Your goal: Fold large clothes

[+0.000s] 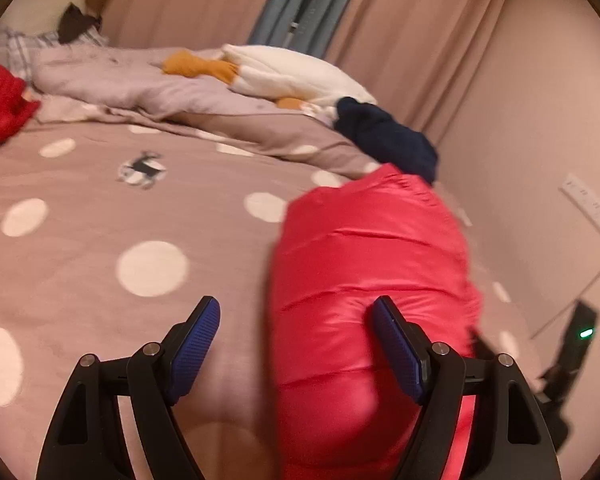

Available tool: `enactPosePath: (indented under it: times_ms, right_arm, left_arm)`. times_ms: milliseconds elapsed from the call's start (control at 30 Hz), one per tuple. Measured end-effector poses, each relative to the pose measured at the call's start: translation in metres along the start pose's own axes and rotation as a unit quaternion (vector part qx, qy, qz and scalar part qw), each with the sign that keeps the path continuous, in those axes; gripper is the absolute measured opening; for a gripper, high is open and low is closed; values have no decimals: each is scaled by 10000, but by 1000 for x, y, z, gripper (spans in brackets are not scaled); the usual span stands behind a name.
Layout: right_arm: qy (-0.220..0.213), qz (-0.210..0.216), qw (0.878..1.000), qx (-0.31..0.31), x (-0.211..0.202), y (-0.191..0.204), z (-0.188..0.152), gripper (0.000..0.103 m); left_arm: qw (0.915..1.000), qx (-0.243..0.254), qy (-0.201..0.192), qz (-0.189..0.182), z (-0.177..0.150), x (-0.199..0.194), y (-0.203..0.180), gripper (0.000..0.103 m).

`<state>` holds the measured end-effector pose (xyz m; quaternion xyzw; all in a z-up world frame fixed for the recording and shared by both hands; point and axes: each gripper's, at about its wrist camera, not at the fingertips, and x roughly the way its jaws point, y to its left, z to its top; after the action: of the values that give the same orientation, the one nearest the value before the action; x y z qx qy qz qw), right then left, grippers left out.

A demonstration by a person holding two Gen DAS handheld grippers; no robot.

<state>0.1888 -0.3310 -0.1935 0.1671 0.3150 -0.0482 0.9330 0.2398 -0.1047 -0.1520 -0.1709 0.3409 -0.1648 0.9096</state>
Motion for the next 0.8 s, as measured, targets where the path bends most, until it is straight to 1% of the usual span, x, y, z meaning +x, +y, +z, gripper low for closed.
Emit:
enactPosePath:
  times_ms: [67, 100, 167, 200, 267, 333, 400, 467, 500, 600, 667, 733, 800]
  right_arm:
    - [11, 52, 10000, -19, 2, 0, -1, 49]
    - [21, 89, 10000, 1, 3, -1, -2, 49]
    - [10, 175, 9998, 53, 6, -4, -5, 50]
    - [14, 234, 9997, 71, 8, -6, -7, 50]
    - [70, 293, 9995, 87, 13, -10, -10, 50]
    - [145, 297, 9994, 59, 19, -10, -12, 50]
    - [221, 277, 9994, 29, 23, -9, -12, 50]
    - [269, 261, 9993, -62, 28, -8, -12, 50]
    - [286, 285, 9992, -72, 31, -8, -13, 50]
    - [325, 340, 9989, -17, 34, -11, -14, 50]
    - [338, 326, 9989, -24, 35, -12, -13, 50]
    - [317, 319, 9990, -28, 33, -11, -14, 50]
    - [319, 344, 9989, 0, 33, -12, -13, 50]
  left_arm:
    - [9998, 49, -56, -185, -1, -2, -5, 78]
    - [9997, 177, -60, -162, -3, 0, -9, 78]
    - [9994, 308, 136, -27, -8, 12, -14, 77]
    - [9989, 388, 248, -26, -12, 19, -16, 78]
    - [9981, 392, 449, -166, -18, 33, -13, 78]
    - [9977, 386, 546, -133, -20, 39, -11, 81]
    - [9964, 677, 511, -10, -23, 42, -14, 82]
    - [9956, 829, 420, 112, -28, 44, -15, 83]
    - [9958, 846, 348, 99, -31, 45, -13, 83]
    - [9974, 599, 393, -19, -34, 49, -5, 84]
    - [9969, 706, 331, 76, -34, 47, -9, 85]
    - [9955, 893, 217, 252, -35, 45, -16, 85]
    - [9944, 989, 139, 332, -36, 43, -18, 85]
